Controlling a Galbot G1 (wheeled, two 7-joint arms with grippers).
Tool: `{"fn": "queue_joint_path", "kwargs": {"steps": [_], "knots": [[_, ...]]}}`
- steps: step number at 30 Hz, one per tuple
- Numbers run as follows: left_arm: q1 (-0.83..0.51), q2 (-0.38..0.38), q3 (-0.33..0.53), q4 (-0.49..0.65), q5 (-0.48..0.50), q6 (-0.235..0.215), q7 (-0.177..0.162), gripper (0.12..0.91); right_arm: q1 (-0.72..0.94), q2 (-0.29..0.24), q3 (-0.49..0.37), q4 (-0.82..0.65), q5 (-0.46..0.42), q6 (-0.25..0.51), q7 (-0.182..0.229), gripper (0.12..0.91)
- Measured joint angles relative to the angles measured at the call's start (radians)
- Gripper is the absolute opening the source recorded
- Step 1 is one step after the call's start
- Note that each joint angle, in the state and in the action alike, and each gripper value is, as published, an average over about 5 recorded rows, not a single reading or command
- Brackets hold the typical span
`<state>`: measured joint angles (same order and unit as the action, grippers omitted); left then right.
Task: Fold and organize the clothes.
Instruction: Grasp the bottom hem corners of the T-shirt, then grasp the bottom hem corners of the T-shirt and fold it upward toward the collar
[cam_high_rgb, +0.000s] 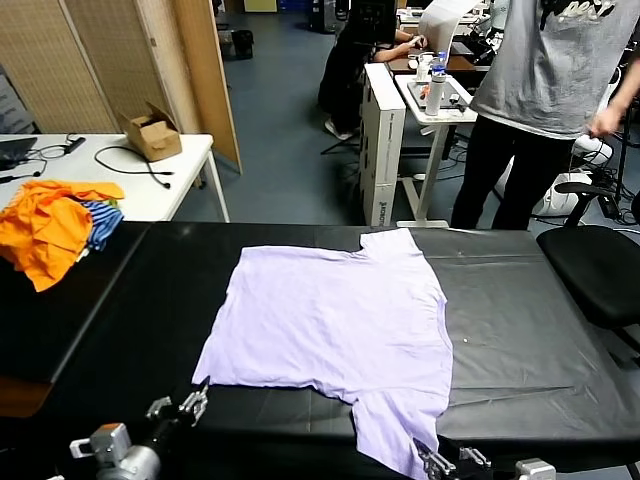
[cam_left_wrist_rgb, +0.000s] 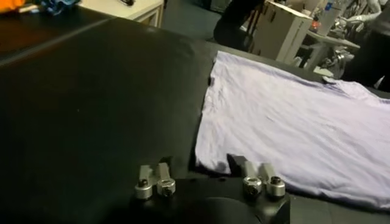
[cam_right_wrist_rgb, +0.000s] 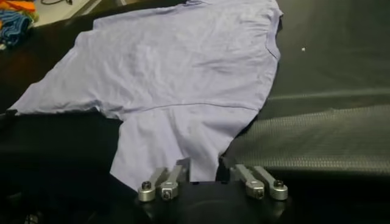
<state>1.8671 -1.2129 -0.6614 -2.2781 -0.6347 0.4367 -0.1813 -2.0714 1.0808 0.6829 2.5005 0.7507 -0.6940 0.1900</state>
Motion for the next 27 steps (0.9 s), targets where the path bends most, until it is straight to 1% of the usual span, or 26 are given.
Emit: {"fn": "queue_joint_path", "kwargs": {"steps": [5,8,11,14,19,27], "knots": [[0.045,-0.007,-0.020,-0.049,-0.004,0.010,-0.003,0.145,-0.018,0.000,0.013,0.037,0.017,0.001,0.014,0.140],[0.056,-0.018,-0.031,-0.075,-0.032,0.004,-0.012,0.145,-0.010,-0.003,0.027,0.050,0.034,0.001,0.016,0.140],[0.049,-0.035,-0.028,-0.096,-0.058,-0.009,-0.024,0.145,0.009,-0.010,0.043,0.051,0.051,0.009,0.009,0.140],[0.024,-0.057,-0.014,-0.104,-0.058,-0.024,-0.031,0.145,0.042,-0.021,0.059,0.048,0.086,0.034,-0.008,0.140],[-0.045,-0.086,0.008,-0.078,-0.047,-0.044,-0.031,0.145,0.146,-0.041,0.053,0.019,0.107,0.063,-0.036,0.140],[-0.162,-0.105,0.037,0.004,-0.005,-0.079,-0.031,0.145,0.338,-0.092,0.009,-0.088,0.100,0.102,-0.060,0.140]]}}
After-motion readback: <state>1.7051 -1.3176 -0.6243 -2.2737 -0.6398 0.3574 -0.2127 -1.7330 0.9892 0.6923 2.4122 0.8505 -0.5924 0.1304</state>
